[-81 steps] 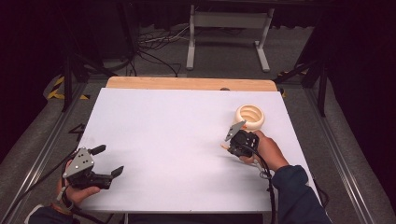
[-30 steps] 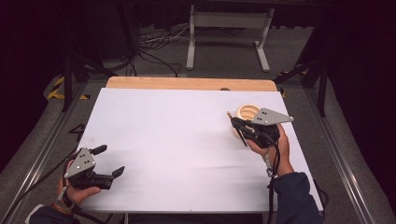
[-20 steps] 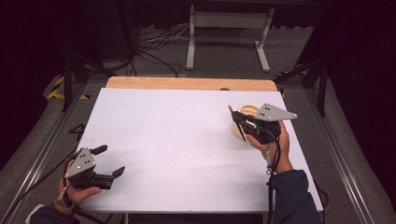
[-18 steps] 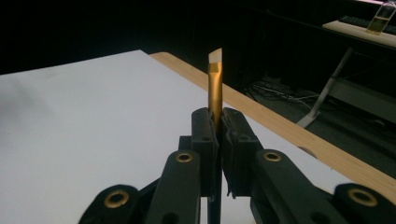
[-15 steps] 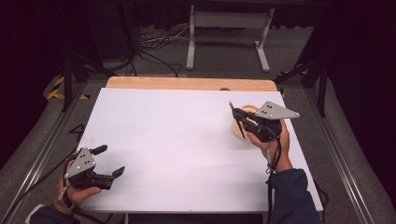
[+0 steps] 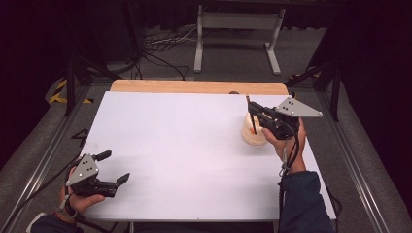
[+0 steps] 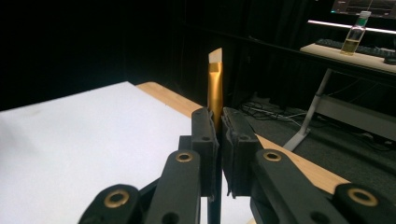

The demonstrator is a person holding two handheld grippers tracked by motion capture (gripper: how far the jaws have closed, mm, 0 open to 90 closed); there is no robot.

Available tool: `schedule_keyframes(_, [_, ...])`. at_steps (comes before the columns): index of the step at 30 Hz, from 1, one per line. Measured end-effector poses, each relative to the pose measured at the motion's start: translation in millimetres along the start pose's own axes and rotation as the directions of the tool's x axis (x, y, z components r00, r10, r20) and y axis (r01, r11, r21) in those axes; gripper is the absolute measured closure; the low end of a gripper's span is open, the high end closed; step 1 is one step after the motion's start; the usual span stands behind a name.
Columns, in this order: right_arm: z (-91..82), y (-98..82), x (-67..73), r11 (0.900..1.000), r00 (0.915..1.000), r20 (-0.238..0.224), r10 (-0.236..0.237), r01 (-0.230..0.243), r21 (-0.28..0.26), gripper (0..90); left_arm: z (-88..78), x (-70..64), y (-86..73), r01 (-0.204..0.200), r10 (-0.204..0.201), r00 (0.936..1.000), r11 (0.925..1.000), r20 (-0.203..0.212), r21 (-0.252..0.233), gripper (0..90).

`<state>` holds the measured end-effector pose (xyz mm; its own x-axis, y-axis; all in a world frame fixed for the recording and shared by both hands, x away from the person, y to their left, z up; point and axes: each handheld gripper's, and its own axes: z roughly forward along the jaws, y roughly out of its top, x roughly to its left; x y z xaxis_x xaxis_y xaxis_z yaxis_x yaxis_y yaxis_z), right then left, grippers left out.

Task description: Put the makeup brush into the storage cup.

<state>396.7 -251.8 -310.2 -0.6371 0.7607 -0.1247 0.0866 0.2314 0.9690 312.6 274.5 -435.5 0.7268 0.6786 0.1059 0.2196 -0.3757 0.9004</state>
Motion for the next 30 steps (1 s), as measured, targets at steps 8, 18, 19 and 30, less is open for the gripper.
schedule_keyframes(8, [-3.3,-2.8,-16.0,0.998,0.9973,0.057,0.045,-0.042,-0.052,84.8,0.3,0.2,-0.2,0.002,-0.002,1.0,1.0,0.0,0.005,4.8])
schedule_keyframes(18, [-3.6,-6.9,-31.1,0.993,0.9916,0.102,0.079,-0.069,-0.097,84.8,0.3,0.0,-0.5,0.002,-0.002,1.0,1.0,0.004,0.006,4.8])
schedule_keyframes(19, [-2.9,-7.8,-32.2,0.993,0.9908,0.112,0.076,-0.065,-0.098,84.7,0.3,-0.1,-0.5,0.001,-0.001,1.0,1.0,0.005,0.006,4.8])
schedule_keyframes(30, [-2.8,-25.8,-48.4,0.987,0.985,0.138,0.103,-0.084,-0.136,84.8,1.1,0.0,-0.7,-0.001,0.001,1.0,0.9999,0.007,0.011,4.8])
